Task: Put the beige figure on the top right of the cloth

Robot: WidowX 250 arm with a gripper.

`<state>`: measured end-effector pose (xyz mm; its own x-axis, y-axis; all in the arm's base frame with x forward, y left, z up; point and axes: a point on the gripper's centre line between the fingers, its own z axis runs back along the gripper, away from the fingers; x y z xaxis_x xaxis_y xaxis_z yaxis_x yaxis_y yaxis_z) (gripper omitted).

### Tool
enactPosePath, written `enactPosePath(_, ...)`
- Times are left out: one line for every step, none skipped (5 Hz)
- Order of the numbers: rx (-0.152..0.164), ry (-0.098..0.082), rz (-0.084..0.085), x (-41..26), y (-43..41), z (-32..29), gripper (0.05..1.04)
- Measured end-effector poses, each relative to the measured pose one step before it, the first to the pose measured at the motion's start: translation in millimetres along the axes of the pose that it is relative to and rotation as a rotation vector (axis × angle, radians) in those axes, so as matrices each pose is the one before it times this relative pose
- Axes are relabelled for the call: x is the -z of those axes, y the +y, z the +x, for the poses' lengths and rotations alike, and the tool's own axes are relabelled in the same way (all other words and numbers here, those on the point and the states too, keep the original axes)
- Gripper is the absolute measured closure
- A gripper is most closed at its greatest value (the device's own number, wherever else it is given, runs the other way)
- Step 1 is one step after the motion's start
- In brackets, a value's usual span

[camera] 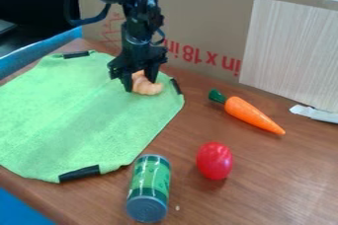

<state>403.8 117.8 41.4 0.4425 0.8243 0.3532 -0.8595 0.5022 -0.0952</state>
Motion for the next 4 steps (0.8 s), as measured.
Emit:
enactPosePath(-0.0061,0.0054,0.0115,0.98,1.95,-0.47,0.127)
enactPosePath(0.0074,0.0428,-0.0081,-0.15,-1.26,-6.79,0.081)
enactPosePath(-0.0048,-0.0040,-0.0287,-26.53,-2.60,4.30,0.084)
enactPosePath(0.0416,0.0332,0.0301,-26.49,-6.79,-11.75,0.084)
